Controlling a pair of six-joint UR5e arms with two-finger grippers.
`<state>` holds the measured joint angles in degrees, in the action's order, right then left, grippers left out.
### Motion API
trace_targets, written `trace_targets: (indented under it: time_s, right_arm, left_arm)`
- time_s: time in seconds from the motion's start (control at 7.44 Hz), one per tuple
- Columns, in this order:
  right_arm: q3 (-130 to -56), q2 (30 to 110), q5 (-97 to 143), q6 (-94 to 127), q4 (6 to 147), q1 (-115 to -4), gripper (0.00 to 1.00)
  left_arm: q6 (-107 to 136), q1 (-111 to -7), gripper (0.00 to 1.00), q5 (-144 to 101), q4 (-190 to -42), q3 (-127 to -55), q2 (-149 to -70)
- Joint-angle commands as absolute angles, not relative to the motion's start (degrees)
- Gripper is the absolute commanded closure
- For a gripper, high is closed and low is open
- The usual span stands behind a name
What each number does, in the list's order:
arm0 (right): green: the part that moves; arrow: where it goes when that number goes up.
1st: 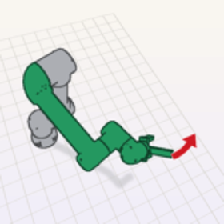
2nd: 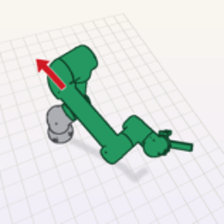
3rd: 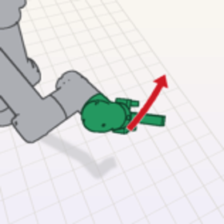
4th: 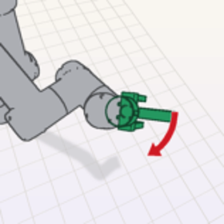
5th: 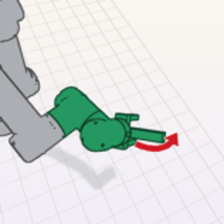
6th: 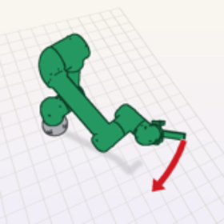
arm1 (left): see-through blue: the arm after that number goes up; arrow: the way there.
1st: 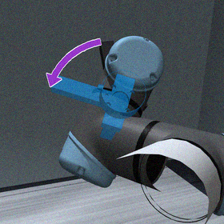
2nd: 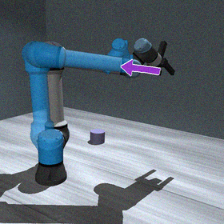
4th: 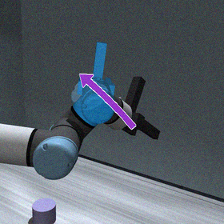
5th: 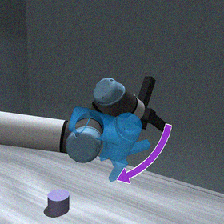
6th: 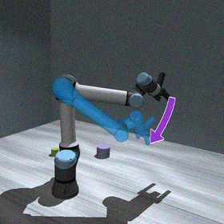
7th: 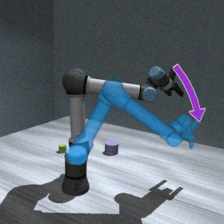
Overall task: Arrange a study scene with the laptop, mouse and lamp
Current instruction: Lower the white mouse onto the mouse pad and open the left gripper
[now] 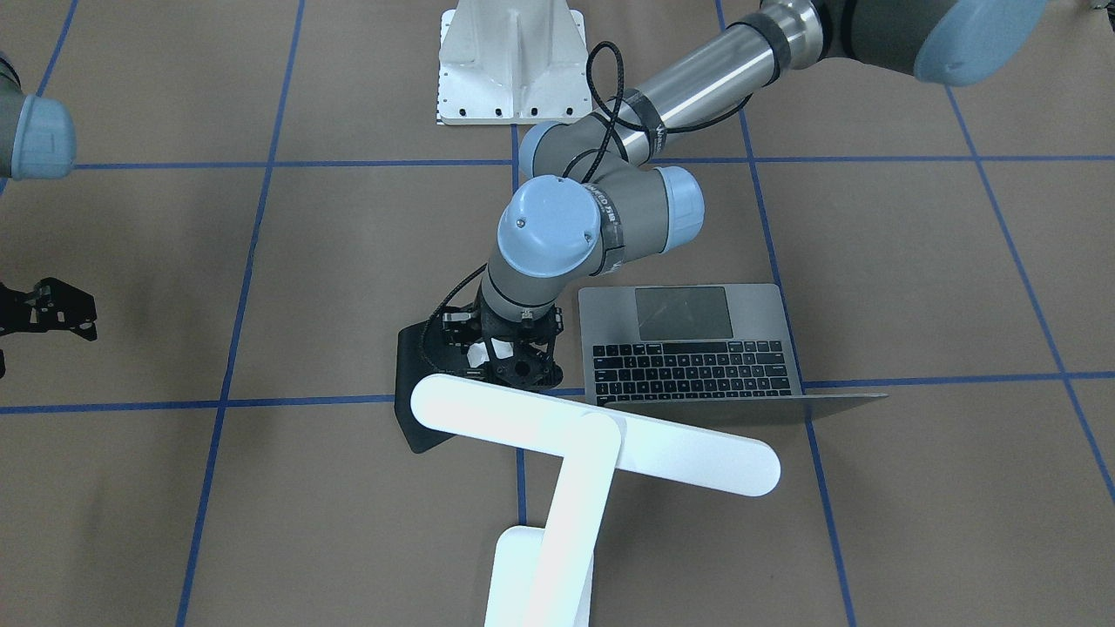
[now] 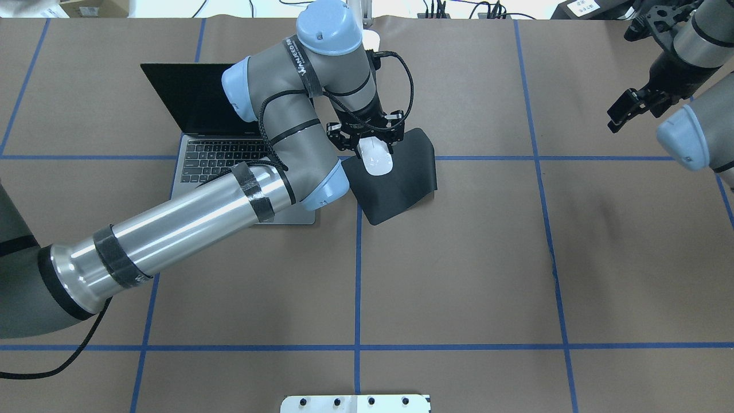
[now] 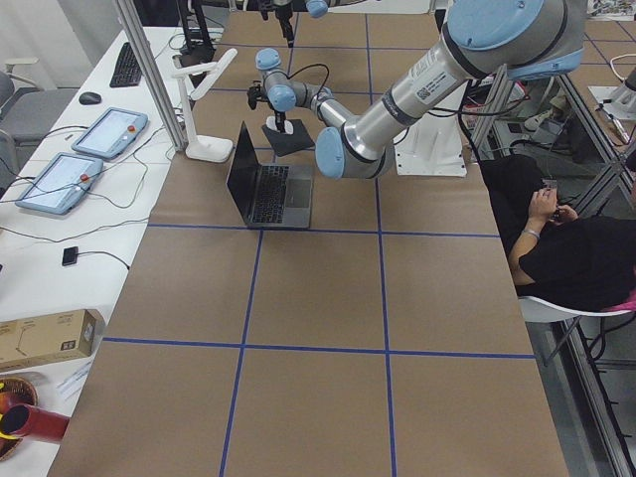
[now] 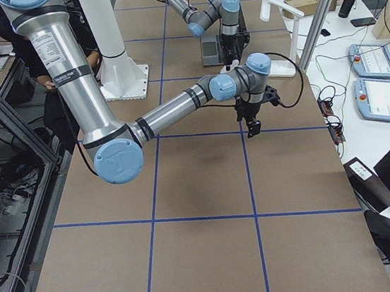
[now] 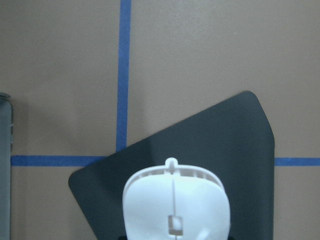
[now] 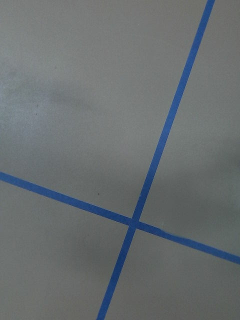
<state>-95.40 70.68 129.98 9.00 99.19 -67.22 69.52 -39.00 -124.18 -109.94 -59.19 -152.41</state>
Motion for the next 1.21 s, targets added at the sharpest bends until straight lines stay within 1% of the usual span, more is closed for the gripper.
trace_targets:
  time_s: [0.0, 0.4, 0.54, 0.67, 0.94, 1.07]
  right_arm:
    - [-96.0, 74.2, 134.1, 9.1, 99.1, -71.7, 0.0]
    - [-97.7, 79.5, 134.2, 9.2, 97.8, -78.1, 0.0]
    - [-98.5, 80.7, 136.1, 9.1, 97.7, -82.8, 0.0]
    - [-98.9, 84.7, 139.6, 8.5, 97.5, -86.8, 0.0]
    - [-103.9, 92.8, 139.9, 8.3, 97.4, -89.5, 0.0]
    - [-104.9, 94.1, 139.7, 8.3, 96.2, -89.5, 0.0]
  left_arm:
    - [68.9, -38.8, 0.01, -124.1, -110.4, -59.1, -152.4]
    - [69.2, -37.9, 0.01, -124.3, -109.8, -60.8, -151.6]
    - [69.0, -38.1, 0.01, -124.7, -108.7, -67.2, -147.0]
    - [68.5, -39.2, 0.01, -124.6, -102.9, -77.2, -140.4]
    - [54.8, -41.4, 0.01, -124.8, -80.9, -101.1, -129.8]
    - [47.4, -44.7, 0.01, -124.6, -75.4, -109.4, -125.0]
